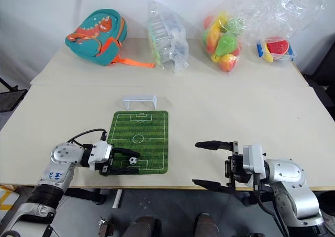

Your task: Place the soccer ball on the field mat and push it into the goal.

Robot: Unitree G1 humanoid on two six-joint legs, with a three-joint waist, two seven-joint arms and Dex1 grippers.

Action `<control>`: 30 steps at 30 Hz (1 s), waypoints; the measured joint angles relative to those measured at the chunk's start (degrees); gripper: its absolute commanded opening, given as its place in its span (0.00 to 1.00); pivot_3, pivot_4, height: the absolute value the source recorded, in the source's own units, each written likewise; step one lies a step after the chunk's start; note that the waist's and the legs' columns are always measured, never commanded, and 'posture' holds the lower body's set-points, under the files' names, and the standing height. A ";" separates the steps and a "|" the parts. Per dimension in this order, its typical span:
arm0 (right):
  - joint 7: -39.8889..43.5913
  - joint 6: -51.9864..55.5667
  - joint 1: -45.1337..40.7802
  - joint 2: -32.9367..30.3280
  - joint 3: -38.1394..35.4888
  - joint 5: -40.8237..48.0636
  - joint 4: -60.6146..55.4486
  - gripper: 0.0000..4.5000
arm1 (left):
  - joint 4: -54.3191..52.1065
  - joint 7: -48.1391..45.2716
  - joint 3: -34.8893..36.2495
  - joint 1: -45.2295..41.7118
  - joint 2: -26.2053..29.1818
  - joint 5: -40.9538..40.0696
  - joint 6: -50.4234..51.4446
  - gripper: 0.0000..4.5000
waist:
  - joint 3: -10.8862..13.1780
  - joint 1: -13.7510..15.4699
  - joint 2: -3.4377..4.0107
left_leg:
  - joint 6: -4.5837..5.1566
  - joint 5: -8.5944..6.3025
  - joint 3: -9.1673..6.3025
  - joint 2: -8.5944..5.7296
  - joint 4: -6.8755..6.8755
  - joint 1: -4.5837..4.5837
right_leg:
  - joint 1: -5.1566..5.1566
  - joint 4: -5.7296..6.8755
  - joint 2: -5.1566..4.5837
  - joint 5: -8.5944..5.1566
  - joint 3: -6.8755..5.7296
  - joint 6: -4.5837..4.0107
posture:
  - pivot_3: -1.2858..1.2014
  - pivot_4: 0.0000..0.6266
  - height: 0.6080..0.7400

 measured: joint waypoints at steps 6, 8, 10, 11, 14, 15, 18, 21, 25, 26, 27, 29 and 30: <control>0.20 0.13 0.34 -0.02 0.05 0.03 0.42 1.00 | -12.25 1.10 4.56 5.39 4.89 -5.34 6.29 0.58 | 0.00 -0.28 0.00 | -0.01 -0.01 -0.13 0.05 -0.07 0.02 | -0.02 -0.02 0.00 0.00 0.02 0.00 | 0.52 0.24 1.00; 0.64 0.18 0.55 -0.07 0.06 0.04 1.08 1.00 | -18.15 2.67 7.96 7.79 7.39 -8.78 10.62 0.58 | 0.01 -0.33 -0.01 | -0.01 -0.01 -0.20 0.07 -0.08 0.03 | -0.02 -0.05 -0.01 0.00 0.04 -0.01 | 0.52 0.24 1.00; 1.15 0.18 0.44 -0.08 0.07 0.05 1.93 1.00 | -23.83 4.36 12.24 11.52 10.07 -11.82 14.62 0.58 | 0.01 -0.43 0.01 | 0.01 -0.02 -0.31 0.07 -0.17 0.11 | -0.02 -0.09 -0.03 0.00 0.14 -0.01 | 0.52 0.24 1.00; 1.20 0.17 0.05 -0.02 0.15 0.04 2.17 1.00 | -25.66 5.21 14.42 14.11 10.92 -12.79 16.12 0.58 | 0.02 -0.59 0.04 | 0.02 -0.03 -0.28 0.06 -0.20 0.14 | -0.02 -0.12 -0.03 0.00 0.19 -0.01 | 0.52 0.24 1.00; 1.00 0.10 -1.66 0.61 -0.02 0.08 3.37 1.00 | -26.36 6.62 18.86 22.01 11.86 -13.73 18.53 0.54 | 0.02 -1.12 0.05 | 0.01 -0.03 -0.22 0.07 -0.41 0.28 | -0.03 -0.25 0.00 -0.02 0.25 -0.04 | 0.52 0.24 1.00; 0.97 -0.05 -2.18 0.89 -0.06 0.07 3.83 1.00 | -25.94 6.78 19.25 23.90 11.83 -13.57 18.48 0.49 | 0.02 -1.16 0.05 | 0.01 -0.03 -0.21 0.08 -0.42 0.28 | -0.04 -0.28 0.00 -0.02 0.25 -0.05 | 0.52 0.24 1.00; 1.19 -2.03 -3.36 1.83 -0.03 -1.25 5.84 1.00 | -25.60 4.43 20.05 32.16 12.04 -11.81 16.01 0.31 | 0.02 -1.27 0.05 | 0.02 -0.04 -0.18 0.07 -0.50 0.26 | -0.05 -0.36 -0.01 -0.02 0.26 -0.05 | 0.52 0.24 1.00; 1.41 -3.11 -3.77 2.09 -0.02 -2.27 7.51 1.00 | -24.53 2.66 19.83 36.22 11.57 -10.28 12.83 0.12 | 0.03 -0.99 0.05 | 0.03 -0.06 -0.19 0.07 -0.48 0.20 | -0.07 -0.46 -0.02 -0.02 0.22 -0.05 | 0.52 0.24 1.00; 2.16 -3.99 -4.43 2.08 -0.07 -2.26 8.00 1.00 | -26.92 2.88 17.38 36.74 9.81 -10.09 11.90 0.01 | 0.03 -0.10 0.05 | 0.02 -0.07 -0.20 0.07 -0.47 0.20 | -0.06 -0.50 -0.04 -0.02 0.24 -0.06 | 0.52 0.24 1.00; 2.52 -4.14 -4.35 2.03 -0.09 -2.26 8.08 1.00 | -27.49 3.19 16.91 36.55 9.42 -10.09 11.93 0.01 | 0.03 -0.05 0.06 | 0.02 -0.07 -0.19 0.07 -0.48 0.21 | -0.07 -0.51 -0.04 -0.02 0.25 -0.06 | 0.52 0.24 1.00; 3.25 -4.37 -4.08 1.79 -0.12 -2.30 8.25 1.00 | -28.29 3.70 16.17 36.07 8.81 -10.08 12.16 0.01 | 0.03 0.04 0.07 | 0.03 -0.08 -0.19 0.07 -0.48 0.20 | -0.07 -0.51 -0.04 -0.02 0.24 -0.06 | 0.52 0.24 1.00; 4.92 -5.40 -3.16 0.92 -0.18 -2.41 8.42 1.00 | -29.58 5.13 13.57 34.08 6.48 -9.79 12.45 0.01 | 0.04 0.24 0.09 | 0.03 -0.08 -0.19 0.04 -0.48 0.19 | -0.06 -0.51 -0.05 -0.02 0.24 -0.05 | 0.52 0.24 1.00; 5.50 -5.58 -2.83 0.77 -0.18 -2.46 8.42 1.00 | -30.39 5.82 12.21 33.51 5.53 -9.54 12.67 0.01 | 0.04 0.16 0.07 | 0.03 -0.08 -0.18 0.06 -0.47 0.19 | -0.06 -0.51 -0.02 -0.02 0.23 -0.05 | 0.52 0.24 1.00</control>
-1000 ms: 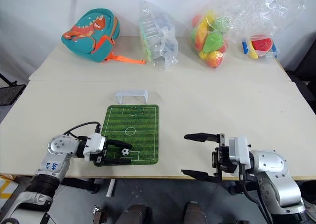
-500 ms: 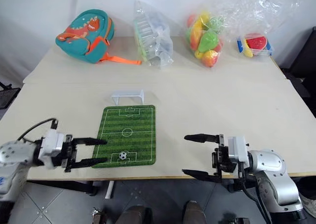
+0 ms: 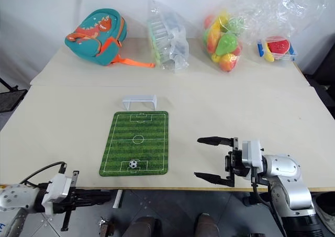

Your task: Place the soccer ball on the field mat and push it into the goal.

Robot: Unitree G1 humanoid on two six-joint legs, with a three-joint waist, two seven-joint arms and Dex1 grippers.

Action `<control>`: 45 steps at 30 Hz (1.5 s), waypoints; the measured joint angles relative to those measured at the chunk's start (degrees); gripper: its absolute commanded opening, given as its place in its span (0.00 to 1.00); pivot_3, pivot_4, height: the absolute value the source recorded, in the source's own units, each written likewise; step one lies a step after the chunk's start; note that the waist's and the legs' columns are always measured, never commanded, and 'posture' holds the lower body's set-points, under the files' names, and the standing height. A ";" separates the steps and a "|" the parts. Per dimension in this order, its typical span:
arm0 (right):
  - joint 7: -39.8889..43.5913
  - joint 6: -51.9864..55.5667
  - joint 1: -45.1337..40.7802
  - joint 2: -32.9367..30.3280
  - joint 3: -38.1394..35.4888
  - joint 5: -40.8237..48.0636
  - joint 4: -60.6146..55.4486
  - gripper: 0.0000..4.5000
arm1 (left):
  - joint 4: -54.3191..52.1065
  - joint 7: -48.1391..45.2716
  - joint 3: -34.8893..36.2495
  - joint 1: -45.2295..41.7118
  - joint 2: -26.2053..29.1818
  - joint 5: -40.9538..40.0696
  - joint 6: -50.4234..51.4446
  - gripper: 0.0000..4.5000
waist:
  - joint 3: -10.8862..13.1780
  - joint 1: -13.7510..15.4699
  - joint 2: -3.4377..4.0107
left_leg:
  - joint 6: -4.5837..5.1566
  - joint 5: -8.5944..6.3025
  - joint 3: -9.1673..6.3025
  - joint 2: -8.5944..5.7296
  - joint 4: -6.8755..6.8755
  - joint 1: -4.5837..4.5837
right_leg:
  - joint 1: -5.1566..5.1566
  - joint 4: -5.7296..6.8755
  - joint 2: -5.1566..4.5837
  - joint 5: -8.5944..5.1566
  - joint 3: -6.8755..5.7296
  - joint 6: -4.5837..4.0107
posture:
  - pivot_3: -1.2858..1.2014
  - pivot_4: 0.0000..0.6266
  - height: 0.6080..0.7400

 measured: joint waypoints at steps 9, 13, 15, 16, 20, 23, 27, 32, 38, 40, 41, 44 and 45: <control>-0.49 0.48 3.22 -0.10 -0.15 0.66 -3.02 1.00 | 0.69 4.30 -4.26 -5.25 -1.76 2.16 2.10 0.01 | -0.01 -0.14 0.00 | -0.01 0.00 0.06 -0.01 0.01 0.04 | -0.01 0.06 0.00 0.00 0.00 0.01 | 0.52 0.24 1.00; -1.57 0.60 3.41 0.07 -0.10 0.66 -4.21 1.00 | 3.33 4.42 -6.25 -7.77 -2.57 3.30 1.89 0.01 | -0.01 -0.09 0.00 | -0.01 0.00 0.08 -0.01 0.02 0.04 | -0.01 0.07 0.01 0.00 0.00 0.00 | 0.52 0.24 1.00; -1.99 0.60 3.46 0.30 -0.10 0.65 -4.25 1.00 | 4.36 4.57 -6.42 -8.75 -2.72 3.56 1.87 0.01 | -0.01 -0.10 0.00 | -0.01 0.00 0.08 -0.01 0.02 0.03 | -0.01 0.07 0.01 0.00 0.00 0.00 | 0.52 0.24 1.00; -2.35 0.60 3.70 0.42 -0.14 0.65 -4.31 1.00 | 4.90 4.99 -6.56 -9.56 -3.13 3.66 1.93 0.01 | -0.01 -0.10 0.00 | -0.01 0.00 0.07 -0.01 0.02 0.04 | -0.01 0.07 0.01 0.00 0.00 0.01 | 0.52 0.24 1.00; -5.27 0.27 4.50 1.93 0.09 -0.28 -4.57 1.00 | 12.04 8.26 -7.45 -18.23 -6.90 5.80 1.82 0.01 | -0.01 0.09 0.00 | -0.05 0.03 0.15 -0.06 0.15 -0.02 | 0.03 0.22 0.02 0.00 -0.13 0.01 | 0.52 0.24 1.00; -8.98 -0.69 4.82 3.82 -0.19 -2.04 -4.49 1.00 | 16.83 10.18 -7.54 -22.79 -8.97 7.18 1.17 0.01 | -0.01 -0.10 0.00 | -0.04 0.03 0.16 -0.06 0.11 -0.02 | 0.00 0.37 0.02 0.01 -0.12 0.02 | 0.52 0.24 1.00; -16.42 -3.95 4.23 7.74 -1.30 -6.49 -4.16 1.00 | 24.56 15.64 -7.59 -29.64 -12.40 10.51 -2.37 0.01 | -0.01 -0.10 -0.01 | -0.07 0.05 0.28 -0.06 0.13 -0.04 | 0.00 0.41 0.05 0.01 -0.15 0.02 | 0.52 0.24 1.00; -26.36 -6.83 2.23 12.01 -2.24 -11.78 -3.49 1.00 | 25.89 19.53 -4.37 -32.46 -13.74 9.46 -3.38 0.01 | -0.02 -0.54 -0.01 | -0.08 0.05 0.27 -0.05 0.08 -0.07 | -0.06 0.41 0.04 0.01 -0.14 0.02 | 0.52 0.24 1.00; -27.40 -7.02 2.54 12.04 -1.27 -12.24 -2.75 1.00 | 13.83 15.63 3.27 -18.28 -5.10 1.31 4.06 0.01 | -0.01 -2.43 -0.01 | -0.07 0.04 0.05 0.04 -0.13 0.01 | -0.13 0.34 0.04 0.00 0.00 0.00 | 0.52 0.24 1.00; -25.82 -7.05 2.63 10.86 -0.89 -11.75 -2.07 1.00 | 11.74 14.77 6.51 -14.12 -2.32 0.07 5.57 0.01 | 0.01 -2.32 0.02 | -0.07 0.04 0.05 0.03 -0.09 0.03 | -0.10 0.35 0.03 0.00 0.01 0.00 | 0.52 0.24 1.00; -24.94 -7.06 2.41 10.38 -0.68 -11.51 -1.78 1.00 | 10.84 14.75 8.21 -12.60 -1.61 -0.58 6.07 0.01 | 0.01 -2.01 0.02 | -0.06 0.04 0.04 0.03 -0.02 0.02 | -0.08 0.33 0.03 0.00 0.01 0.00 | 0.52 0.24 1.00; -22.03 -7.18 0.87 9.36 -0.08 -10.35 -0.25 1.00 | 9.50 13.93 13.25 -7.09 -0.04 -2.47 7.10 0.01 | 0.01 -1.51 0.01 | -0.03 0.02 0.05 0.02 0.00 0.13 | 0.01 0.15 0.01 0.00 0.07 0.00 | 0.52 0.24 1.00; -21.27 -7.19 0.51 8.87 -0.18 -9.82 0.41 1.00 | 9.09 13.07 14.36 -5.04 0.51 -2.86 7.20 0.01 | 0.01 -1.48 0.02 | -0.01 0.01 0.06 0.02 -0.02 0.14 | 0.01 0.15 0.01 0.00 0.11 0.00 | 0.52 0.24 1.00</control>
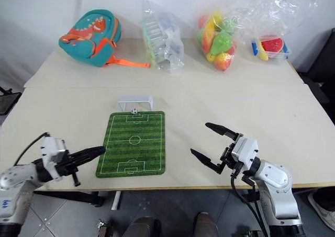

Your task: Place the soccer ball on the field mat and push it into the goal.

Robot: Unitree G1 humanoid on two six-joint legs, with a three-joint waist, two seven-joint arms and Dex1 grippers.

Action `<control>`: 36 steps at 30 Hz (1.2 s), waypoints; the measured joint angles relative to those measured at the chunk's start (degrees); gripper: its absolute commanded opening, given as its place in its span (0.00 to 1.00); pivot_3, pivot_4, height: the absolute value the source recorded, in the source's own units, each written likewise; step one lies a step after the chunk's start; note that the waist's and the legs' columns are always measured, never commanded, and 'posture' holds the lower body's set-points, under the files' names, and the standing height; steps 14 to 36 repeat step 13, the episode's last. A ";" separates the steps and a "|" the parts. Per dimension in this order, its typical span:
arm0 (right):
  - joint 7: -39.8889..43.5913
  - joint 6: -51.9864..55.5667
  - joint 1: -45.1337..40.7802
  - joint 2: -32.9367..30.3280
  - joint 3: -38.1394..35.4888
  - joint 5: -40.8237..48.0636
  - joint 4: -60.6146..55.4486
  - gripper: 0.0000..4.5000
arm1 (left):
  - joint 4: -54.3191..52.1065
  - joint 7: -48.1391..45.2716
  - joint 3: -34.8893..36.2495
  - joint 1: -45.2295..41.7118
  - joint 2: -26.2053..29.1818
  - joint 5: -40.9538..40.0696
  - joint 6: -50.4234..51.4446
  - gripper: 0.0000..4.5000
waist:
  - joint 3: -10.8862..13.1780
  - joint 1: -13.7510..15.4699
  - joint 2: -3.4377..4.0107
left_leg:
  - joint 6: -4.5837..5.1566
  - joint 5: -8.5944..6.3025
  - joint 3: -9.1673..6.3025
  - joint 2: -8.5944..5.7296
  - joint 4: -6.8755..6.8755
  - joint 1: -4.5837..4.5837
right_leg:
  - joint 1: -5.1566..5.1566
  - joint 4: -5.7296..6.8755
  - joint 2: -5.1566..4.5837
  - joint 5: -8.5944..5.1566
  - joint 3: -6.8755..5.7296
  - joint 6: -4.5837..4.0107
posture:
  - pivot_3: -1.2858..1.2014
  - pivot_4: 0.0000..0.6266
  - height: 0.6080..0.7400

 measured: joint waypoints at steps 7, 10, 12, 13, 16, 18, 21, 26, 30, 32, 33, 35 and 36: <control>4.76 -0.20 -3.02 -1.30 0.04 1.99 3.70 1.00 | 1.53 -1.59 7.07 3.66 0.16 -1.03 -2.19 0.01 | 0.00 0.10 0.00 | -0.01 -0.01 0.01 0.01 -0.04 0.03 | -0.01 0.00 0.00 -0.02 0.00 -0.04 | 0.52 0.24 1.00; 6.56 -0.98 -3.55 -1.60 0.04 1.99 5.87 1.00 | 4.31 1.41 8.48 2.93 0.15 0.46 -3.32 0.01 | 0.00 0.01 0.00 | -0.01 -0.02 0.02 0.01 -0.08 0.05 | -0.02 0.02 0.02 -0.02 0.00 -0.04 | 0.52 0.24 1.00; 7.36 -1.19 -4.31 -1.63 0.04 1.99 6.75 1.00 | 5.81 2.87 8.85 1.92 0.15 0.94 -3.44 0.01 | 0.00 -0.01 0.00 | -0.01 -0.02 0.02 0.01 -0.08 0.05 | -0.02 0.03 0.02 -0.02 0.00 -0.04 | 0.52 0.24 1.00; 7.75 -1.24 -4.72 -1.64 0.05 1.99 6.84 1.00 | 6.27 3.18 8.91 1.61 0.15 0.99 -3.50 0.01 | 0.00 -0.01 0.00 | -0.01 -0.02 0.03 0.01 -0.08 0.06 | -0.02 0.05 0.01 -0.02 0.00 -0.04 | 0.52 0.24 1.00; 7.75 -1.24 -4.72 -1.64 0.05 1.99 6.84 1.00 | 6.27 3.18 8.91 1.61 0.15 0.99 -3.50 0.01 | 0.00 -0.01 0.00 | -0.01 -0.02 0.03 0.01 -0.08 0.06 | -0.02 0.05 0.01 -0.02 0.00 -0.04 | 0.52 0.24 1.00; 7.75 -1.24 -4.72 -1.64 0.05 1.99 6.84 1.00 | 6.27 3.18 8.91 1.61 0.15 0.99 -3.50 0.01 | 0.00 -0.01 0.00 | -0.01 -0.02 0.03 0.01 -0.08 0.06 | -0.02 0.05 0.01 -0.02 0.00 -0.04 | 0.52 0.24 1.00; 7.75 -1.24 -4.72 -1.64 0.05 1.99 6.84 1.00 | 6.27 3.18 8.91 1.61 0.15 0.99 -3.50 0.01 | 0.00 -0.01 0.00 | -0.01 -0.02 0.03 0.01 -0.08 0.06 | -0.02 0.05 0.01 -0.02 0.00 -0.04 | 0.52 0.24 1.00; 7.75 -1.24 -4.72 -1.64 0.05 1.99 6.84 1.00 | 6.27 3.18 8.91 1.61 0.15 0.99 -3.50 0.01 | 0.00 -0.01 0.00 | -0.01 -0.02 0.03 0.01 -0.08 0.06 | -0.02 0.05 0.01 -0.02 0.00 -0.04 | 0.52 0.24 1.00; 7.75 -1.24 -4.72 -1.64 0.05 1.99 6.84 1.00 | 6.27 3.18 8.91 1.61 0.15 0.99 -3.50 0.01 | 0.00 -0.01 0.00 | -0.01 -0.02 0.03 0.01 -0.08 0.06 | -0.02 0.05 0.01 -0.02 0.00 -0.04 | 0.52 0.24 1.00; 7.75 -1.24 -4.72 -1.64 0.05 1.99 6.84 1.00 | 6.27 3.18 8.91 1.61 0.15 0.99 -3.50 0.01 | 0.00 -0.01 0.00 | -0.01 -0.02 0.03 0.01 -0.08 0.06 | -0.02 0.05 0.01 -0.02 0.00 -0.04 | 0.52 0.24 1.00; 7.75 -1.24 -4.72 -1.64 0.05 1.99 6.84 1.00 | 6.27 3.18 8.91 1.61 0.15 0.99 -3.50 0.01 | 0.00 -0.01 0.00 | -0.01 -0.02 0.03 0.01 -0.08 0.06 | -0.02 0.05 0.01 -0.02 0.00 -0.04 | 0.52 0.24 1.00; 7.75 -1.24 -4.72 -1.64 0.05 1.99 6.84 1.00 | 6.27 3.18 8.91 1.61 0.15 0.99 -3.50 0.01 | 0.00 -0.01 0.00 | -0.01 -0.02 0.03 0.01 -0.08 0.06 | -0.02 0.05 0.01 -0.02 0.00 -0.04 | 0.52 0.24 1.00; 7.75 -1.24 -4.72 -1.64 0.05 1.99 6.84 1.00 | 6.27 3.18 8.91 1.61 0.15 0.99 -3.50 0.01 | 0.00 -0.01 0.00 | -0.01 -0.02 0.03 0.01 -0.08 0.06 | -0.02 0.05 0.01 -0.02 0.00 -0.04 | 0.52 0.24 1.00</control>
